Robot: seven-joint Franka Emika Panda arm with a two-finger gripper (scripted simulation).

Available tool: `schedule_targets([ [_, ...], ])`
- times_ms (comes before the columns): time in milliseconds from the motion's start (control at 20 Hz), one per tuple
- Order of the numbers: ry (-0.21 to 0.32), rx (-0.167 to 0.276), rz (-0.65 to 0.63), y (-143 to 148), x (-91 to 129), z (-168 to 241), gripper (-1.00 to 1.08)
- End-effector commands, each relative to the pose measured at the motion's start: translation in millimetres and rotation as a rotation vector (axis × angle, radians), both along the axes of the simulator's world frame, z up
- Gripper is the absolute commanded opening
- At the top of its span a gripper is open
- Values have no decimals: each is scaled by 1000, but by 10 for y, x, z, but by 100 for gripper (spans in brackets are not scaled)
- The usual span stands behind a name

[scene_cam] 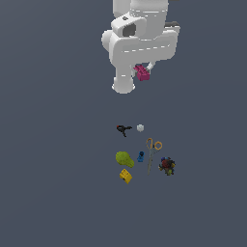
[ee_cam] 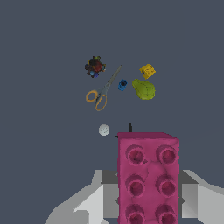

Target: Pick up a designated object from a clutter of objects.

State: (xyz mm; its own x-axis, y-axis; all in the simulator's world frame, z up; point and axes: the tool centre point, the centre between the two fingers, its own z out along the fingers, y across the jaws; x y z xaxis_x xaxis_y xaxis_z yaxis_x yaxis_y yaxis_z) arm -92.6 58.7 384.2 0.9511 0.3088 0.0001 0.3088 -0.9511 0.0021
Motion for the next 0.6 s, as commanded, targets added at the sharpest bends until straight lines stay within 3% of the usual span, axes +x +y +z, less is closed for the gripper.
schedule_targets([
  [0, 1, 0, 0, 63, -74, 125, -100],
  [550, 1, 2, -1, 152, -156, 309, -100],
])
